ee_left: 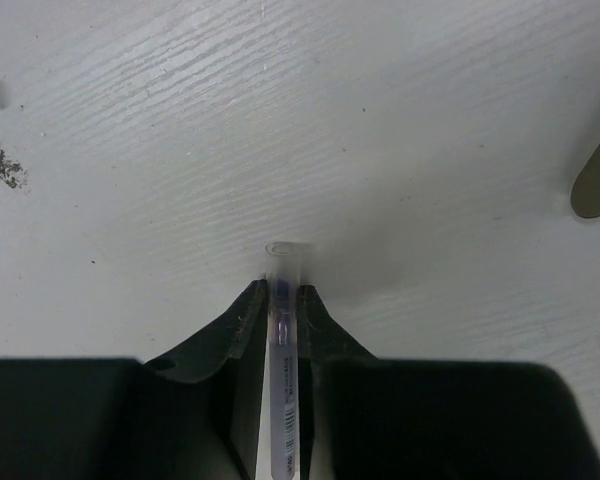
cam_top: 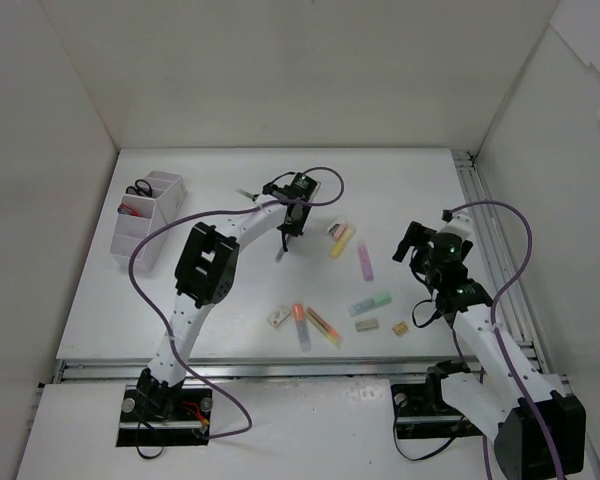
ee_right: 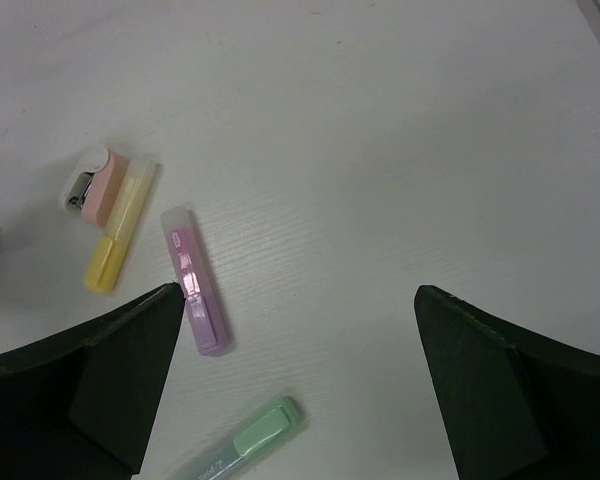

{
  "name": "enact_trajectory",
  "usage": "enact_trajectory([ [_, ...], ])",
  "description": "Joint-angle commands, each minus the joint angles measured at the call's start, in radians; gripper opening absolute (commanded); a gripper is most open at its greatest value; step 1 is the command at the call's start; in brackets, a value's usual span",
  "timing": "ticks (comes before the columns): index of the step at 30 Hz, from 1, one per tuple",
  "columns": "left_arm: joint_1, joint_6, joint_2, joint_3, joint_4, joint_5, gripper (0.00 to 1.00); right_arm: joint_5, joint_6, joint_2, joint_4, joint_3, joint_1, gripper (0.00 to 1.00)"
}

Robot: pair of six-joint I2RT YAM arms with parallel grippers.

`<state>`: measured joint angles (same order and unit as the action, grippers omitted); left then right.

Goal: Sort the stationery into containers
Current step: Pick up the pen from the center of the board, then place the pen in the storage box.

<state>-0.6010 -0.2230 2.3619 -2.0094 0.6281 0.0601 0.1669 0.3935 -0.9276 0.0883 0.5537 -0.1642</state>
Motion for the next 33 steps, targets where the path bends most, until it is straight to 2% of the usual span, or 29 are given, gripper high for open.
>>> enact_trajectory([
  [1,0.004,-0.012,-0.093,0.035,0.044,0.021,0.0,0.031,0.013,0.035,0.048,-0.003,0.005,0.98],
  [4,0.018,0.011,-0.212,0.159,-0.052,-0.011,0.0,0.013,-0.002,0.059,0.074,-0.018,0.003,0.98],
  [5,0.027,0.016,-0.258,0.199,-0.129,-0.011,0.0,-0.007,-0.005,0.075,0.085,-0.026,0.003,0.98],
  [7,0.05,0.019,-0.399,0.338,-0.213,0.003,0.0,-0.023,-0.012,0.084,0.123,-0.046,0.003,0.98],
  [8,0.085,0.02,-0.447,0.383,-0.296,0.007,0.0,-0.035,-0.015,0.084,0.131,-0.049,0.006,0.98],
  [9,0.107,0.019,-0.545,0.471,-0.333,0.007,0.0,-0.046,-0.024,0.082,0.134,-0.051,0.003,0.98],
  [13,0.24,0.037,-0.765,0.651,-0.485,-0.008,0.0,-0.076,-0.045,0.095,0.165,-0.06,0.009,0.98],
  [14,0.272,0.037,-0.765,0.675,-0.526,-0.005,0.0,-0.092,-0.051,0.102,0.172,-0.067,0.011,0.98],
  [15,0.33,0.037,-0.873,0.725,-0.547,0.0,0.0,-0.098,-0.054,0.107,0.185,-0.074,0.009,0.98],
  [17,0.392,0.048,-0.952,0.774,-0.617,0.02,0.0,-0.11,-0.061,0.121,0.214,-0.092,0.012,0.98],
  [20,0.506,0.048,-1.024,0.897,-0.75,0.07,0.0,-0.121,-0.073,0.125,0.237,-0.1,0.015,0.98],
  [25,0.677,0.062,-1.058,0.977,-0.932,0.07,0.0,-0.129,-0.088,0.122,0.257,-0.107,0.011,0.98],
  [33,0.785,0.044,-0.955,1.001,-1.041,0.063,0.0,-0.116,-0.091,0.099,0.277,-0.11,0.012,0.98],
])
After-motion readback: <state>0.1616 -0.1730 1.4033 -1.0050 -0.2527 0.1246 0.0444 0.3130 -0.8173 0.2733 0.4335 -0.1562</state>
